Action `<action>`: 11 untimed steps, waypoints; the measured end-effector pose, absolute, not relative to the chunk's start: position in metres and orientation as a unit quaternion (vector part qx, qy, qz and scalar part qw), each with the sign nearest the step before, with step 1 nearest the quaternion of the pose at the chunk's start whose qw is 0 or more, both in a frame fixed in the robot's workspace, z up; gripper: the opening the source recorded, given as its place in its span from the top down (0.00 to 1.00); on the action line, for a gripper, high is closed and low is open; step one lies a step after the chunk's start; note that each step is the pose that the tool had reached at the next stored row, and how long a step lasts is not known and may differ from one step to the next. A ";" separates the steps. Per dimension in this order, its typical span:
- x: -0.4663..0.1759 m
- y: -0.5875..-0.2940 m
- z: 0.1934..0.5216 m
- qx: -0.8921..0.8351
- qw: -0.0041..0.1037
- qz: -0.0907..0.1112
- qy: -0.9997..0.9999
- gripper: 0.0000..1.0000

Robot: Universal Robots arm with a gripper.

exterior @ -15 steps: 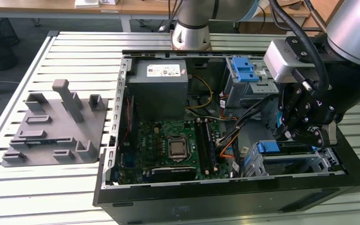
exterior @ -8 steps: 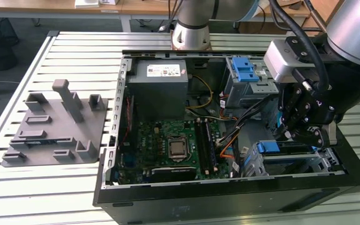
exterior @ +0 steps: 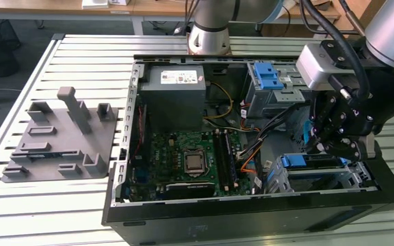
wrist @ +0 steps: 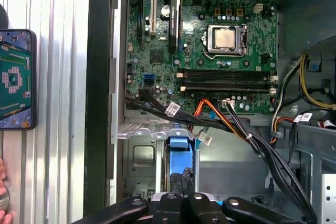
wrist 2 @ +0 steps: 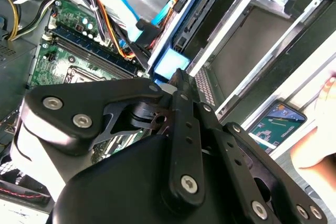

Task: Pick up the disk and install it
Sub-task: 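Insert the first disk wire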

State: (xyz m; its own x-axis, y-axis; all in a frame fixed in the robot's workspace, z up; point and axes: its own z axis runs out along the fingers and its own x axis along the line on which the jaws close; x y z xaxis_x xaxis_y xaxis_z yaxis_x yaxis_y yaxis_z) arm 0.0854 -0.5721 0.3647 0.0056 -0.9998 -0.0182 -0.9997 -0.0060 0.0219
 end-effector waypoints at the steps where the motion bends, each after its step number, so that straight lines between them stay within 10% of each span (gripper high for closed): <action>1: 0.087 -0.572 0.365 0.709 0.001 -0.014 -0.705 0.89; 11: 0.115 -0.561 0.364 0.709 0.001 -0.014 -0.705 0.89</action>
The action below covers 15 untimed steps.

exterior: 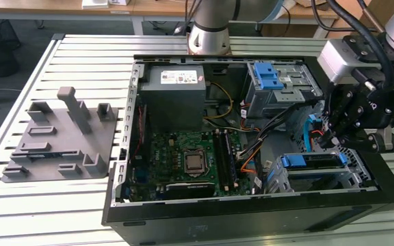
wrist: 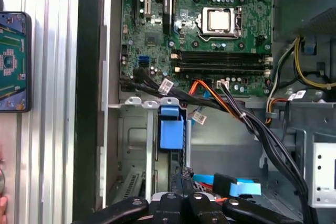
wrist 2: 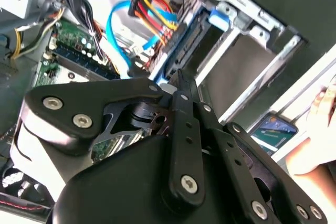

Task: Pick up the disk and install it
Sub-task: 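Insert the first disk wire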

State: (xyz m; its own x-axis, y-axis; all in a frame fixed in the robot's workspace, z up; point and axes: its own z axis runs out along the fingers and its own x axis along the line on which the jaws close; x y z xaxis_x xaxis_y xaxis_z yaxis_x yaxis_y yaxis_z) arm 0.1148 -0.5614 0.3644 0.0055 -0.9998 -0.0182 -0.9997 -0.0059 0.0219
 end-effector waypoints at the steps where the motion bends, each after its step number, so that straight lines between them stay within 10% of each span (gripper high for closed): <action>1: 0.117 -0.559 0.364 0.709 0.001 -0.014 -0.705 0.89; 15: 0.121 -0.540 0.363 0.709 0.001 -0.014 -0.705 0.89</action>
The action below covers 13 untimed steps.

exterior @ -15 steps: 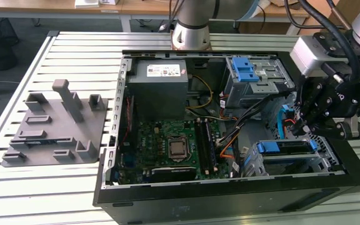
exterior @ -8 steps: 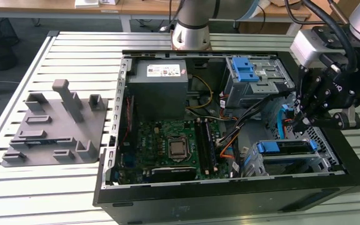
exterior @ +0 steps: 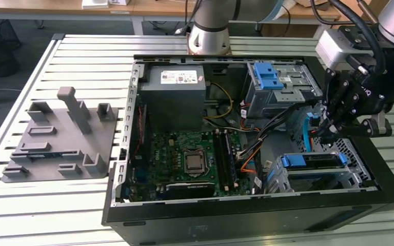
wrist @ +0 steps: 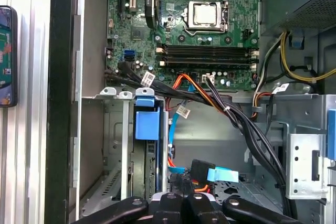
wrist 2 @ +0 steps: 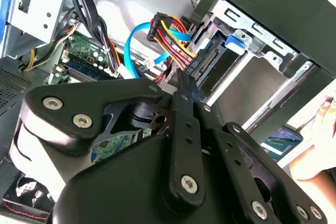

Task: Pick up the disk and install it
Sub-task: 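Insert the first disk wire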

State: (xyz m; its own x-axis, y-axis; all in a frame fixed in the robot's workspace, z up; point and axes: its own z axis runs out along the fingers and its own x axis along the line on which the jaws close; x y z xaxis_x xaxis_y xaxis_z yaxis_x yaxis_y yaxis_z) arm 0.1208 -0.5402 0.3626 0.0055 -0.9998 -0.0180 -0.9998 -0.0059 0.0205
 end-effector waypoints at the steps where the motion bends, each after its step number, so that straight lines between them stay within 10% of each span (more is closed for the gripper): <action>1: 0.121 -0.540 0.362 0.709 0.001 -0.013 -0.705 0.89; 13: 0.121 -0.540 0.358 0.709 -0.004 0.005 -0.705 0.75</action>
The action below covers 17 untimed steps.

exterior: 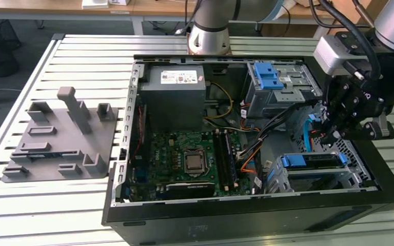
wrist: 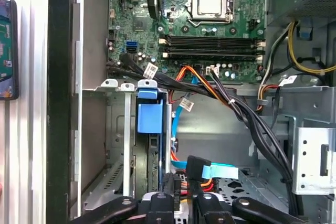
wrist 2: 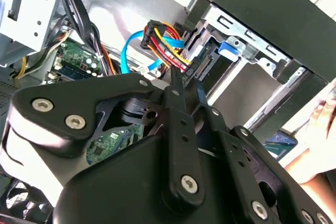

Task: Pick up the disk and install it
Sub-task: 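Insert the first disk wire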

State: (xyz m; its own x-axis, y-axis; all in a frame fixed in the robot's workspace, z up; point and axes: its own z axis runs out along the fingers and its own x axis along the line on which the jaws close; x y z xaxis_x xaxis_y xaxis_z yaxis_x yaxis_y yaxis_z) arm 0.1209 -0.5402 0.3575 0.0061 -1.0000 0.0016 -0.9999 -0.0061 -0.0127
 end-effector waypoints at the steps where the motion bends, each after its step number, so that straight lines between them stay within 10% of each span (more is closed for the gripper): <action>1: 0.121 -0.540 0.357 -0.709 0.003 -0.007 0.705 0.75; 17: 0.121 -0.540 0.347 -0.709 0.009 -0.015 0.705 0.75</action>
